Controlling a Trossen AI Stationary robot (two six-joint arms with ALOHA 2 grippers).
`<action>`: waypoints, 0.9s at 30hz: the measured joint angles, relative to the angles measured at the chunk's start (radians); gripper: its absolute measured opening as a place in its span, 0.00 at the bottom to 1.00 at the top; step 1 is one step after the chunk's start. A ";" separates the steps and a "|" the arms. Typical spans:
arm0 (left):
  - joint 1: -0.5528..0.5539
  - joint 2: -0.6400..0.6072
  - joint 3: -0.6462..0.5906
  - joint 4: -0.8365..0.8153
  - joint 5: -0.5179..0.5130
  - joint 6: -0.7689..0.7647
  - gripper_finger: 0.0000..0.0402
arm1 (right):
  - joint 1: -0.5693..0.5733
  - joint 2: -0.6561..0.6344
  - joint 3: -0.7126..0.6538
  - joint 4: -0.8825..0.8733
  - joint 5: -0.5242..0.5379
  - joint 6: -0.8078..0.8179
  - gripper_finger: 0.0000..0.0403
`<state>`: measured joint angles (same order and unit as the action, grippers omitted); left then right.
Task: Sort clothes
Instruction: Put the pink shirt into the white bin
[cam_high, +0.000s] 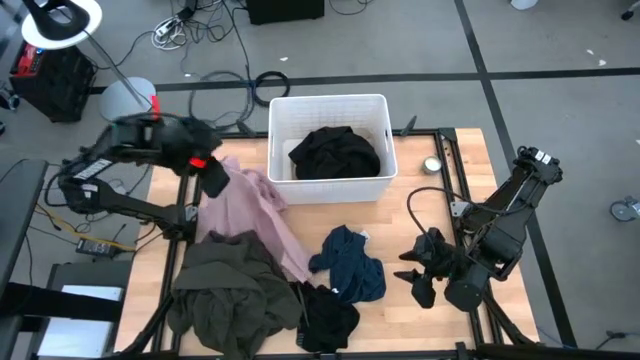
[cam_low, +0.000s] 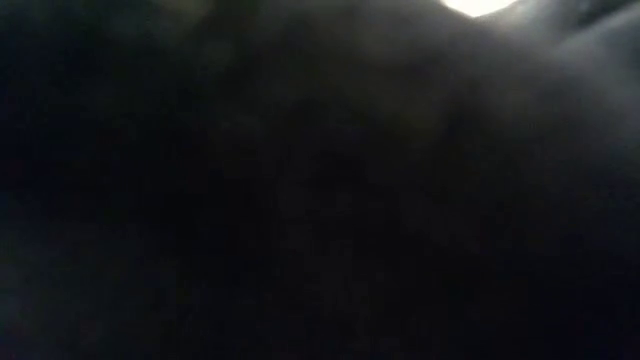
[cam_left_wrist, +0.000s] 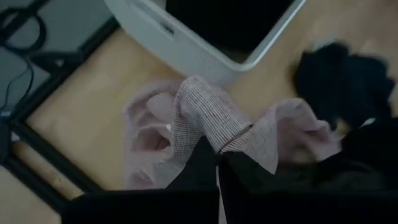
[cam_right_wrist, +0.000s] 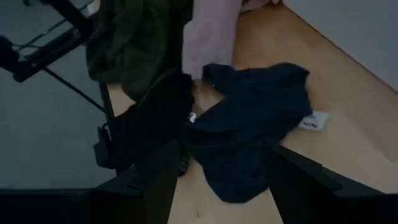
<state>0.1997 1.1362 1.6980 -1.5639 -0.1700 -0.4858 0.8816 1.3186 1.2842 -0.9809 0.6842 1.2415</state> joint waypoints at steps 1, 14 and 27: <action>0.000 0.000 0.025 0.000 -0.004 -0.002 0.00 | 0.000 0.000 0.000 0.006 0.000 -0.019 0.57; 0.001 0.003 0.260 0.216 -0.072 0.049 0.00 | -0.007 0.000 0.000 -0.005 0.010 -0.170 0.57; 0.001 0.117 0.402 0.481 -0.052 0.210 0.00 | 0.002 -0.002 -0.044 -0.132 0.162 -0.075 0.57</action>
<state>0.2008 1.2535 2.0996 -1.0828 -0.2222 -0.2759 0.8835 1.3170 1.2402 -1.1132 0.8461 1.1663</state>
